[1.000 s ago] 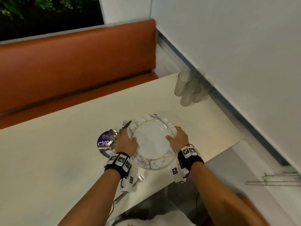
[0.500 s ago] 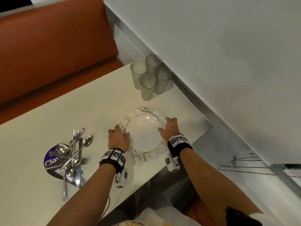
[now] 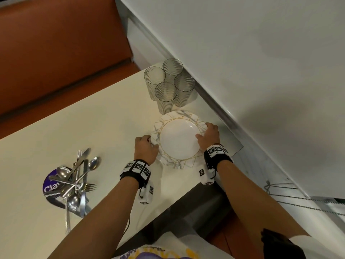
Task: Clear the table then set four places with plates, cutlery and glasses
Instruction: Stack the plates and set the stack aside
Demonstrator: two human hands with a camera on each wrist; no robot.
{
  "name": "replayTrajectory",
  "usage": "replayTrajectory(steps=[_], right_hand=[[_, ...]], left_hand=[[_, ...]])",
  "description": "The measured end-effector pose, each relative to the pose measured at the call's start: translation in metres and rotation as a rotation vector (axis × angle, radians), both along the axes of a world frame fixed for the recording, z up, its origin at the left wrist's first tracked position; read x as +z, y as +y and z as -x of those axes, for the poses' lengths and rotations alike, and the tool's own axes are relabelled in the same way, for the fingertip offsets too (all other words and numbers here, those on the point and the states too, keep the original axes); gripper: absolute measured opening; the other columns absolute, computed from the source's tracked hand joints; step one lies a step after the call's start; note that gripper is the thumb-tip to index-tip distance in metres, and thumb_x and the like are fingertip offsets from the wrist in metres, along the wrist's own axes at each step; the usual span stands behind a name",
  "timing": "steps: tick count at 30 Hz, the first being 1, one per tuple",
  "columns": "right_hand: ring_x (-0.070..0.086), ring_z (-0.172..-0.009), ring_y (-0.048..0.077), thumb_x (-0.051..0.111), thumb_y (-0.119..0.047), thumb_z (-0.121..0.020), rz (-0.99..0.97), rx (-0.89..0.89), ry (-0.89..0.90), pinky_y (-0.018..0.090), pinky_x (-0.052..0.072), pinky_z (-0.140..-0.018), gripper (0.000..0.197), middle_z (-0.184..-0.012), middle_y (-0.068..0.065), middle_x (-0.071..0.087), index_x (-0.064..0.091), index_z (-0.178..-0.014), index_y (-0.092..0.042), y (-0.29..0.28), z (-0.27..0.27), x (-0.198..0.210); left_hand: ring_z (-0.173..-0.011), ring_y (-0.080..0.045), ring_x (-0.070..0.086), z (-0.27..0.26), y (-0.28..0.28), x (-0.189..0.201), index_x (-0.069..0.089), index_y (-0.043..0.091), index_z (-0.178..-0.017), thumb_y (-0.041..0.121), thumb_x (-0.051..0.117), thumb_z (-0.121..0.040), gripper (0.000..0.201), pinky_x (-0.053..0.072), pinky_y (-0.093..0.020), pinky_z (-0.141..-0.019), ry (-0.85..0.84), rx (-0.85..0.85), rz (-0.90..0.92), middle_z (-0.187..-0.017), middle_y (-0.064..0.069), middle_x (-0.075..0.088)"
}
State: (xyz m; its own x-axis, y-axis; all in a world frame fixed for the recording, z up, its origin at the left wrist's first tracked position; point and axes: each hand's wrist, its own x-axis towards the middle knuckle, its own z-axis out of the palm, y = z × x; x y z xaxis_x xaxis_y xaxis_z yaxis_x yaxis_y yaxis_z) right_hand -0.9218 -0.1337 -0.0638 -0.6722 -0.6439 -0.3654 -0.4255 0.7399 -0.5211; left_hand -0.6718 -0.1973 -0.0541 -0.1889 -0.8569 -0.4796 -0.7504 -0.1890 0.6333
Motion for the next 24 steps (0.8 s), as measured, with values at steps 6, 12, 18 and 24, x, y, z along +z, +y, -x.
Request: replayTrajectory(steps=[6, 12, 18, 24], right_hand=[[0.047, -0.123, 0.036, 0.068, -0.014, -0.083, -0.008, -0.018, 0.02, 0.044, 0.046, -0.102, 0.057, -0.134, 0.014, 0.044, 0.047, -0.136, -0.008, 0.002, 0.002, -0.003], [0.041, -0.129, 0.038, 0.07, -0.026, -0.084, -0.126, 0.019, 0.134, 0.048, 0.043, -0.105, 0.062, -0.14, 0.016, 0.043, 0.044, -0.138, -0.009, 0.0, -0.001, 0.0], [0.038, -0.127, 0.039, 0.068, -0.021, -0.079, -0.011, 0.023, 0.347, 0.05, 0.036, -0.105, 0.063, -0.137, 0.014, 0.046, 0.046, -0.137, -0.016, 0.001, -0.045, 0.02], [0.051, -0.1, 0.034, 0.066, -0.011, -0.07, 0.231, 0.332, 0.264, 0.043, 0.045, -0.085, 0.046, -0.11, 0.009, 0.062, 0.063, -0.115, -0.015, -0.003, -0.157, 0.016]], left_hand=[[-0.104, -0.035, 0.058, 0.006, -0.003, -0.009, 0.065, -0.001, -0.126, 0.014, 0.071, -0.095, 0.035, 0.039, -0.026, -0.087, 0.015, 0.024, 0.031, -0.122, -0.023, 0.055], [-0.109, -0.027, 0.06, -0.003, 0.0, -0.002, 0.06, 0.002, -0.137, 0.02, 0.069, -0.098, 0.043, 0.038, -0.022, -0.09, 0.085, -0.001, 0.072, -0.126, -0.016, 0.058], [-0.092, -0.016, 0.066, -0.055, 0.011, 0.002, 0.068, 0.012, -0.124, 0.02, 0.06, -0.102, 0.025, 0.052, -0.026, -0.089, 0.177, 0.05, 0.123, -0.111, -0.005, 0.074], [-0.086, -0.017, 0.073, -0.151, 0.028, 0.003, 0.07, 0.023, -0.107, 0.009, 0.058, -0.1, 0.019, 0.06, -0.034, -0.088, 0.194, 0.135, 0.142, -0.098, -0.001, 0.076]])
